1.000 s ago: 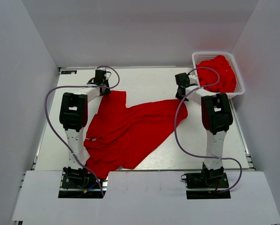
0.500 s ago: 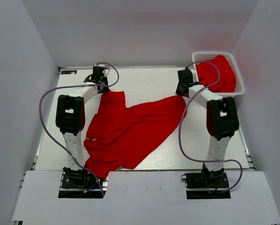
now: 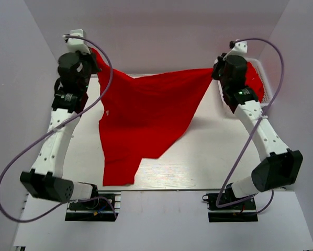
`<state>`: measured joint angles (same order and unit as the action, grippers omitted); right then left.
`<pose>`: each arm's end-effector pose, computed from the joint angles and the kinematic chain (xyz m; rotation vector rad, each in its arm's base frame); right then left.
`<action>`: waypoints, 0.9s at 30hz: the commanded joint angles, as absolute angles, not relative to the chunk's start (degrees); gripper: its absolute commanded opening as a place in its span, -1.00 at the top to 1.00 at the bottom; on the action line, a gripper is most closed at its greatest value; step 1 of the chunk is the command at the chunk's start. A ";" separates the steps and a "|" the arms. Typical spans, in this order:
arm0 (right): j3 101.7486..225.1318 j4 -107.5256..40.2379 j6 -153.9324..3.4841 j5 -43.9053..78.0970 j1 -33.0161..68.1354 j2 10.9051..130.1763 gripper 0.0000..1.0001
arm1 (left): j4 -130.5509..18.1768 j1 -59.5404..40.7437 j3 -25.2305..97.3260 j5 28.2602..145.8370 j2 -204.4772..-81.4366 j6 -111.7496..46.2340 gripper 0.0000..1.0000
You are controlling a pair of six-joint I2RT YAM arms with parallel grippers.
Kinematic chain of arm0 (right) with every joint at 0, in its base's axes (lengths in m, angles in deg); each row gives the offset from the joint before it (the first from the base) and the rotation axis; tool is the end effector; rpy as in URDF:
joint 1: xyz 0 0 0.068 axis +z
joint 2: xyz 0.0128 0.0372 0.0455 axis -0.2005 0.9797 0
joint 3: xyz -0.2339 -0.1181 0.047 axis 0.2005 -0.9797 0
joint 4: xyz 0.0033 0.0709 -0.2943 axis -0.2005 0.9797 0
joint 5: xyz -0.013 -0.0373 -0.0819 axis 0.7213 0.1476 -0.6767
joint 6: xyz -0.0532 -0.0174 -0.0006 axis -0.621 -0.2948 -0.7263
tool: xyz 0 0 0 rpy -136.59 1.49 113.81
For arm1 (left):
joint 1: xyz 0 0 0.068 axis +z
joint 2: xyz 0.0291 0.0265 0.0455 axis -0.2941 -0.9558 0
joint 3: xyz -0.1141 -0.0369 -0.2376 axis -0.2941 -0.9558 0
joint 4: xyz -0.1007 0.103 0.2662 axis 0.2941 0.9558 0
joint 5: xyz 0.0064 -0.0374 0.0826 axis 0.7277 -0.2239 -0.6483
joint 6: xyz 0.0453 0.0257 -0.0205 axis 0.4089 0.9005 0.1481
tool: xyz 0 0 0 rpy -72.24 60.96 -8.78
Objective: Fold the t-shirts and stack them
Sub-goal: Flatten out the tshirt
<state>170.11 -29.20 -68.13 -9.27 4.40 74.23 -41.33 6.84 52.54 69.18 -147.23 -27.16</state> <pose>0.3852 0.0972 0.4027 0.2126 1.6828 0.1119 0.3568 -0.0581 0.4634 -0.0674 1.6349 -0.0801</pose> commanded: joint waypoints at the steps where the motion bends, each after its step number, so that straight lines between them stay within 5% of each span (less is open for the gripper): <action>1: 174.55 -30.81 -72.45 -10.14 4.08 68.23 1.00 | -42.48 6.73 54.31 69.30 -142.09 -22.77 1.00; 27: 196.00 -23.60 -85.82 -11.03 4.25 43.17 1.00 | -35.45 7.26 92.72 86.43 -128.63 -16.52 1.00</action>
